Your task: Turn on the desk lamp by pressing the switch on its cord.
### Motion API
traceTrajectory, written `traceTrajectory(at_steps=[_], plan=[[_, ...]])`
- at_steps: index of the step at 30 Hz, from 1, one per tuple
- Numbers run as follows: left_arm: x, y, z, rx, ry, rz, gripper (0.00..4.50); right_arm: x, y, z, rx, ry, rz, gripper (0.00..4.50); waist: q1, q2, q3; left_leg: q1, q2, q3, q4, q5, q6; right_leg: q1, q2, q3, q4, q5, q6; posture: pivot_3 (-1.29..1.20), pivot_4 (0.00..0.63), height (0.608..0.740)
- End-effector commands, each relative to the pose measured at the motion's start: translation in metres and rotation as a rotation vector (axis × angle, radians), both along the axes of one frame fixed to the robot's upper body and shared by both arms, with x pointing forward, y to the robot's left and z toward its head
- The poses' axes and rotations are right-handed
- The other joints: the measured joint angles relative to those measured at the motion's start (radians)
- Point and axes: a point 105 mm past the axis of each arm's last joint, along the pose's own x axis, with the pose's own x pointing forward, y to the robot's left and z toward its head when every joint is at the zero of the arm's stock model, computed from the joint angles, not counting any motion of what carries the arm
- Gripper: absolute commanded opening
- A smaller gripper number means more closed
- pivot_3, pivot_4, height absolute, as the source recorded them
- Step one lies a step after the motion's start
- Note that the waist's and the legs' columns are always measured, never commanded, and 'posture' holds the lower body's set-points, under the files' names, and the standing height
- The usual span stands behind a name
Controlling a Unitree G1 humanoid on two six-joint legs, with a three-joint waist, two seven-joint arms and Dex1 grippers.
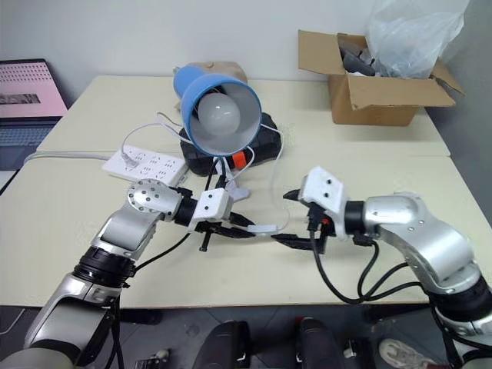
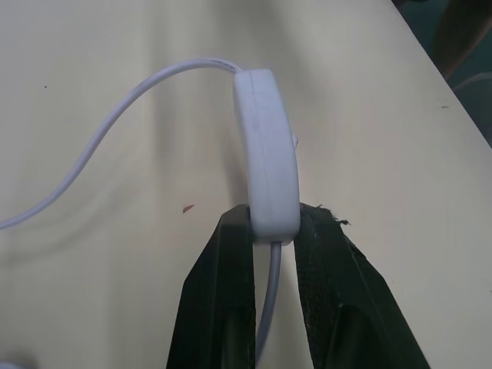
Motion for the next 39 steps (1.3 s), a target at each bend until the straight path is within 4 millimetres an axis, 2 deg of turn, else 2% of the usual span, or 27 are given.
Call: traceTrajectory(at_steps=[1, 19, 31, 34, 39], plan=[[0.004, -0.004, 0.012, -0.013, -0.057, 0.001, 0.41, 0.006, 0.005, -0.001, -0.025, -0.022, 0.011, 4.50, 0.001, 0.000, 0.000, 0.000, 0.000, 0.000, 0.000, 0.000, 0.000, 0.000, 0.000, 0.000, 0.000, 0.000, 0.000, 0.00, 0.150, 0.740], [0.004, -0.008, 0.014, -0.052, -0.072, 0.038, 0.41, 0.023, 0.009, -0.024, -0.096, -0.053, -0.005, 4.50, 0.002, 0.000, 0.000, 0.000, 0.000, 0.000, 0.000, 0.000, 0.000, 0.000, 0.000, 0.000, 0.000, 0.000, 0.000, 0.00, 0.150, 0.740], [0.003, -0.010, 0.017, -0.061, -0.084, 0.036, 0.41, 0.031, 0.010, -0.028, -0.111, -0.083, -0.013, 4.50, 0.002, 0.000, 0.000, 0.000, 0.000, 0.000, 0.000, 0.000, 0.000, 0.000, 0.000, 0.000, 0.000, 0.000, 0.000, 0.00, 0.150, 0.740], [0.003, -0.011, 0.017, -0.061, -0.086, 0.038, 0.41, 0.033, 0.011, -0.030, -0.114, -0.086, -0.014, 4.04, 0.002, 0.000, 0.000, 0.000, 0.000, 0.000, 0.000, 0.000, 0.000, 0.000, 0.000, 0.000, 0.000, 0.000, 0.000, 0.00, 0.150, 0.740], [0.002, -0.010, 0.018, -0.061, -0.089, 0.040, 0.41, 0.035, 0.011, -0.032, -0.124, -0.097, -0.014, 2.85, 0.002, 0.000, 0.000, 0.000, 0.000, 0.000, 0.000, 0.000, 0.000, 0.000, 0.000, 0.000, 0.000, 0.000, 0.000, 0.00, 0.150, 0.740]])
